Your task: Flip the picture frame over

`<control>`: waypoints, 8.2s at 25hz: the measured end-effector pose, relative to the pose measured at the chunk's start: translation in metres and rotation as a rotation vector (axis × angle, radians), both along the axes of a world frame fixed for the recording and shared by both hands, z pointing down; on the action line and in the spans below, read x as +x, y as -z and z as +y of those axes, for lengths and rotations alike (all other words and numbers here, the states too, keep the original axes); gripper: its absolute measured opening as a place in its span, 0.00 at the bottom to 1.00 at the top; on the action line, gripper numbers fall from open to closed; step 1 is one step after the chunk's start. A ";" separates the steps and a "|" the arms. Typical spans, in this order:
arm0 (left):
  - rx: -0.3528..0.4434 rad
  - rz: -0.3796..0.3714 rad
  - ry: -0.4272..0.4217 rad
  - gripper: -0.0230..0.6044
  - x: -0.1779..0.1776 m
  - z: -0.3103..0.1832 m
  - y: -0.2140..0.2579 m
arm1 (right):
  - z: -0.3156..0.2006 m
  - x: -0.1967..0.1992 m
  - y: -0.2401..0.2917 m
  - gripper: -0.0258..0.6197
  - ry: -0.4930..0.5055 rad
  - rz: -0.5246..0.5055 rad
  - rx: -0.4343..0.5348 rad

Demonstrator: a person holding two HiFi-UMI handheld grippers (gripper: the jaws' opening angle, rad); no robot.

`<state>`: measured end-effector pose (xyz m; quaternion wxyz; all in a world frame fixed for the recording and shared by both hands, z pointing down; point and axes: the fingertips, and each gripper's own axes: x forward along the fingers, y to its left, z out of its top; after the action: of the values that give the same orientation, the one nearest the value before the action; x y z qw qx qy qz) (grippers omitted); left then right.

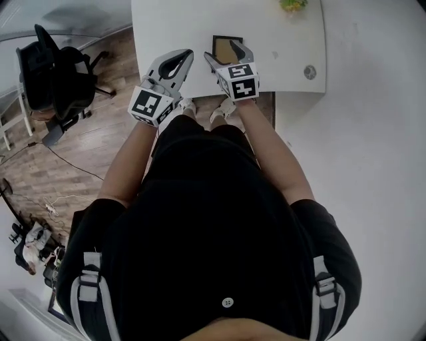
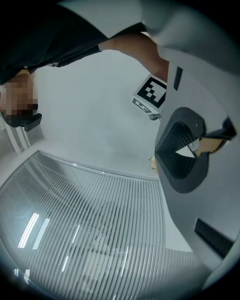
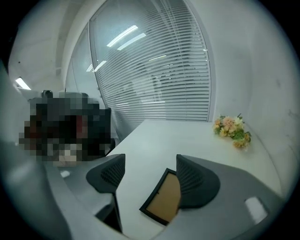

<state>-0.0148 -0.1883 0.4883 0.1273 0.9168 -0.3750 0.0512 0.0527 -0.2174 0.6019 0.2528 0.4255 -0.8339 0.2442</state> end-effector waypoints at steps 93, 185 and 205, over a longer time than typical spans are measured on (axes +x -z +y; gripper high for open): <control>-0.023 -0.006 -0.066 0.04 -0.002 -0.015 -0.035 | 0.002 0.010 -0.034 0.12 -0.282 -0.108 -0.216; 0.022 -0.029 0.027 0.04 0.024 -0.017 -0.031 | 0.007 0.034 -0.067 0.13 -0.209 -1.205 -0.554; 0.035 -0.018 0.066 0.04 0.014 0.001 -0.018 | 0.009 0.072 -0.090 0.12 -0.328 -0.953 -0.465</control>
<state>-0.0004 -0.1876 0.5062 0.1096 0.9055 -0.4070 0.0484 0.1251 -0.2083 0.6917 -0.1063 0.3251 -0.7031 0.6234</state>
